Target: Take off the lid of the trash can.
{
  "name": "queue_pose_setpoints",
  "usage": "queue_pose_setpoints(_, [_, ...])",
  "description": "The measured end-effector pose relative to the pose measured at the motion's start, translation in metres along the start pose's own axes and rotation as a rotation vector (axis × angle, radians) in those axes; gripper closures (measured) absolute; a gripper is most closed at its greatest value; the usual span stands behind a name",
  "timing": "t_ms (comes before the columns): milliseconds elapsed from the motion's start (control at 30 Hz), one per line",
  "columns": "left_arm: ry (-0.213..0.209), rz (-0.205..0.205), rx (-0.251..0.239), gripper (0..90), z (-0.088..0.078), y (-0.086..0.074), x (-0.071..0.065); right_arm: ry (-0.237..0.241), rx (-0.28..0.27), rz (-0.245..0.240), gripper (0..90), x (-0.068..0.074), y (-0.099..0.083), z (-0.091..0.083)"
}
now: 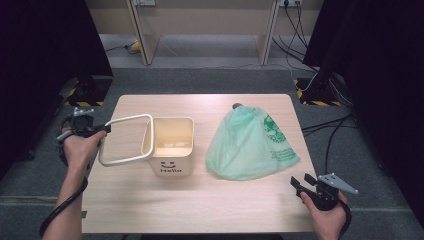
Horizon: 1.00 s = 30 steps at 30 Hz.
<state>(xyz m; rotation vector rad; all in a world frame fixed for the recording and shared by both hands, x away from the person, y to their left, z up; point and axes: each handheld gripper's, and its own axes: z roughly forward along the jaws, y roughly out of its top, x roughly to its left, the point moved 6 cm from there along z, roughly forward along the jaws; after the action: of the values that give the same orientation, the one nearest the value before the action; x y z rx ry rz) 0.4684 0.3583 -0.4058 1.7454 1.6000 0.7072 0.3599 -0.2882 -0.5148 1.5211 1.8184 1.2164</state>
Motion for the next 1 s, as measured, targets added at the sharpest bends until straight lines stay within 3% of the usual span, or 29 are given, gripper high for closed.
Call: queue_pose_setpoints(1000, [0.022,-0.016,0.005,77.1,-0.006,-0.011,0.020,-0.001,-0.002,0.007,39.7,0.000,0.000,0.000])
